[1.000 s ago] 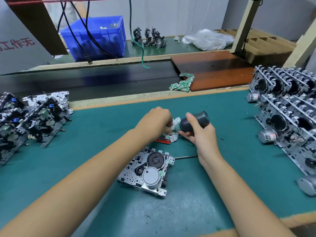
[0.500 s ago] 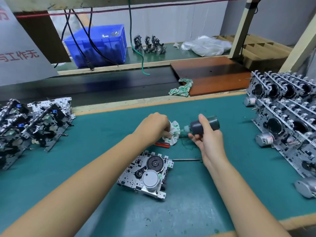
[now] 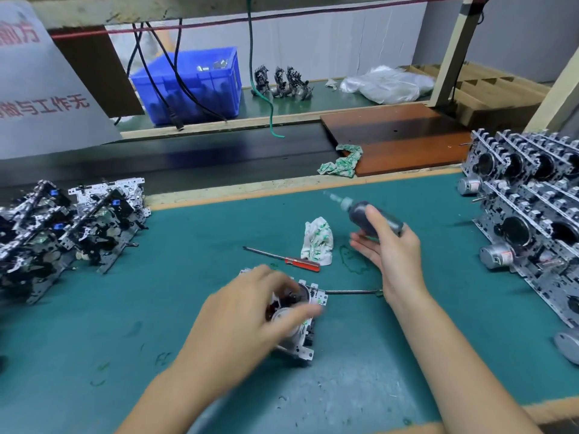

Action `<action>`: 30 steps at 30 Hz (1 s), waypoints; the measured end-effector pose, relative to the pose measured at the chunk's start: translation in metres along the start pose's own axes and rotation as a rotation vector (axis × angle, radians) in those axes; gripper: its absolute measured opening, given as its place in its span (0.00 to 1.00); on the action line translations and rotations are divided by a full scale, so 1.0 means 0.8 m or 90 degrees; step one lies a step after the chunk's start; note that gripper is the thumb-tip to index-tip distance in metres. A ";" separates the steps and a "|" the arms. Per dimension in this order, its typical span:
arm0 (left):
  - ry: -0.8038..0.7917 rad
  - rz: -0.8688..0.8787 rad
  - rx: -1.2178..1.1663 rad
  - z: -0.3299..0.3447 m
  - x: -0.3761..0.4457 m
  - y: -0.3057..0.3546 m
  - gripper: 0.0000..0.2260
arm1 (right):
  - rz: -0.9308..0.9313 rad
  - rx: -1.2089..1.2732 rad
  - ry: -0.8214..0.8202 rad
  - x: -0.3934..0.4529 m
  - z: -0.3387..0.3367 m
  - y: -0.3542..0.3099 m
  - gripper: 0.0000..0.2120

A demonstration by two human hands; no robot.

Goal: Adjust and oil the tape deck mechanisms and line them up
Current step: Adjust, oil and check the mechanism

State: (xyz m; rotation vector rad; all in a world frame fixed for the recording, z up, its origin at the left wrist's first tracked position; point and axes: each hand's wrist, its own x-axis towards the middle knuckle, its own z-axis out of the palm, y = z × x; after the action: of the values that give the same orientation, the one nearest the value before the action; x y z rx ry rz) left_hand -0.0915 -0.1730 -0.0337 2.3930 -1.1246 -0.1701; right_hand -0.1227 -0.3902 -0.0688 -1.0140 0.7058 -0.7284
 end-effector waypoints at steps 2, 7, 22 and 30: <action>-0.031 0.025 0.102 0.016 -0.020 -0.005 0.28 | -0.054 -0.129 0.010 0.002 0.000 0.004 0.14; 0.123 0.040 -0.120 0.016 -0.020 -0.006 0.10 | -0.190 -0.345 -0.045 0.004 -0.006 0.009 0.16; -0.172 -0.402 -0.825 -0.001 0.073 -0.072 0.20 | -0.465 -0.398 -0.055 -0.012 0.001 0.010 0.17; -0.112 -0.398 -0.874 0.022 0.070 -0.098 0.19 | -0.334 -0.616 -0.456 -0.039 0.001 0.014 0.23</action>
State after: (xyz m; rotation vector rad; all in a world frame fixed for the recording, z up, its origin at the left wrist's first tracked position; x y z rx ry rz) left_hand -0.0057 -0.1790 -0.0813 1.3413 -0.0699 -0.9917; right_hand -0.1375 -0.3609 -0.0734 -2.2539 0.1055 -0.3719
